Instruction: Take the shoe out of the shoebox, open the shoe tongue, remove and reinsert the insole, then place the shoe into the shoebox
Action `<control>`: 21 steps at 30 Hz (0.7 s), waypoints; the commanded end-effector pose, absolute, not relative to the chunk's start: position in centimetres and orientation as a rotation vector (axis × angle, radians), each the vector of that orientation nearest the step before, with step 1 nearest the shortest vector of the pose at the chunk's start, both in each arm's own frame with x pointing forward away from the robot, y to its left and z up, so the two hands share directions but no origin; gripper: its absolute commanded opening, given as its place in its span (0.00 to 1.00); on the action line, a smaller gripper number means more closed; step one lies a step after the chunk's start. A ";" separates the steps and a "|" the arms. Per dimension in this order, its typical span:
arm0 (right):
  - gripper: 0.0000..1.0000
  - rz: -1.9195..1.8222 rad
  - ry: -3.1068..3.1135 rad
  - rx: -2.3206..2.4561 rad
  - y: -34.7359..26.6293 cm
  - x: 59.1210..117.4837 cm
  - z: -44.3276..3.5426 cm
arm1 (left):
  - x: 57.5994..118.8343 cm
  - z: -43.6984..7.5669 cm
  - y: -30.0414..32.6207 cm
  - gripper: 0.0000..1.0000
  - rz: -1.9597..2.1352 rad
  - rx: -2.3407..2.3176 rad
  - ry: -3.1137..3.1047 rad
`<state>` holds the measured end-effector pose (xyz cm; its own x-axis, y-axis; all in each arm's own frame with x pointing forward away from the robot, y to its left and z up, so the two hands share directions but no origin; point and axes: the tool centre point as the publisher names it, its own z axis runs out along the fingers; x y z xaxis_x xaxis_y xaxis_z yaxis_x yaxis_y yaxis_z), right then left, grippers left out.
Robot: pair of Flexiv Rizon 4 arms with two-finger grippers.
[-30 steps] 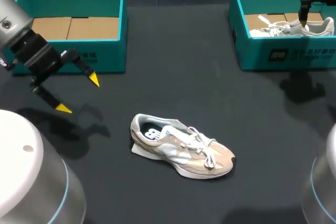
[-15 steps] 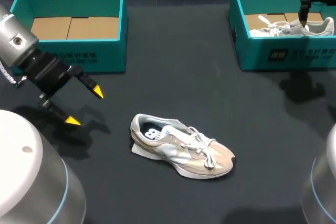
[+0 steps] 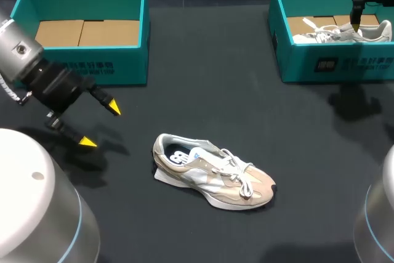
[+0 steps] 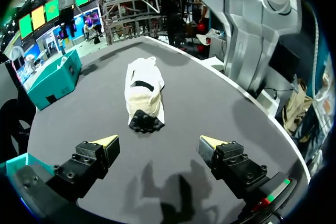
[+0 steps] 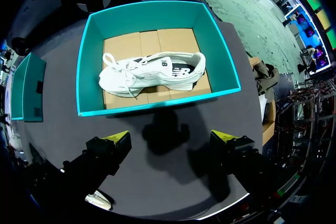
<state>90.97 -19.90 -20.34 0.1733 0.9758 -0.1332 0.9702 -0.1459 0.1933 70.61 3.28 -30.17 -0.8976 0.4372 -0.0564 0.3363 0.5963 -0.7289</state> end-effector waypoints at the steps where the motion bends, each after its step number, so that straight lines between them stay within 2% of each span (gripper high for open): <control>1: 1.00 0.035 1.881 2.214 -19.9 90.9 -20.4 | 70.5 -32.3 4.4 1.00 1.366 -0.536 -2.605; 7: 1.00 0.035 1.881 2.214 -19.9 90.9 -20.4 | 69.4 -33.8 4.1 1.00 1.536 -0.433 -2.465; 21: 1.00 0.035 1.881 2.214 -19.9 90.9 -20.4 | 69.0 -34.9 3.9 1.00 1.541 -0.413 -2.446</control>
<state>90.97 -19.89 -20.34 0.1731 0.9759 -0.1332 0.9703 -0.1457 0.1933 69.48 3.80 -34.18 -0.9261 0.3747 0.0446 0.1282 0.4235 -0.8968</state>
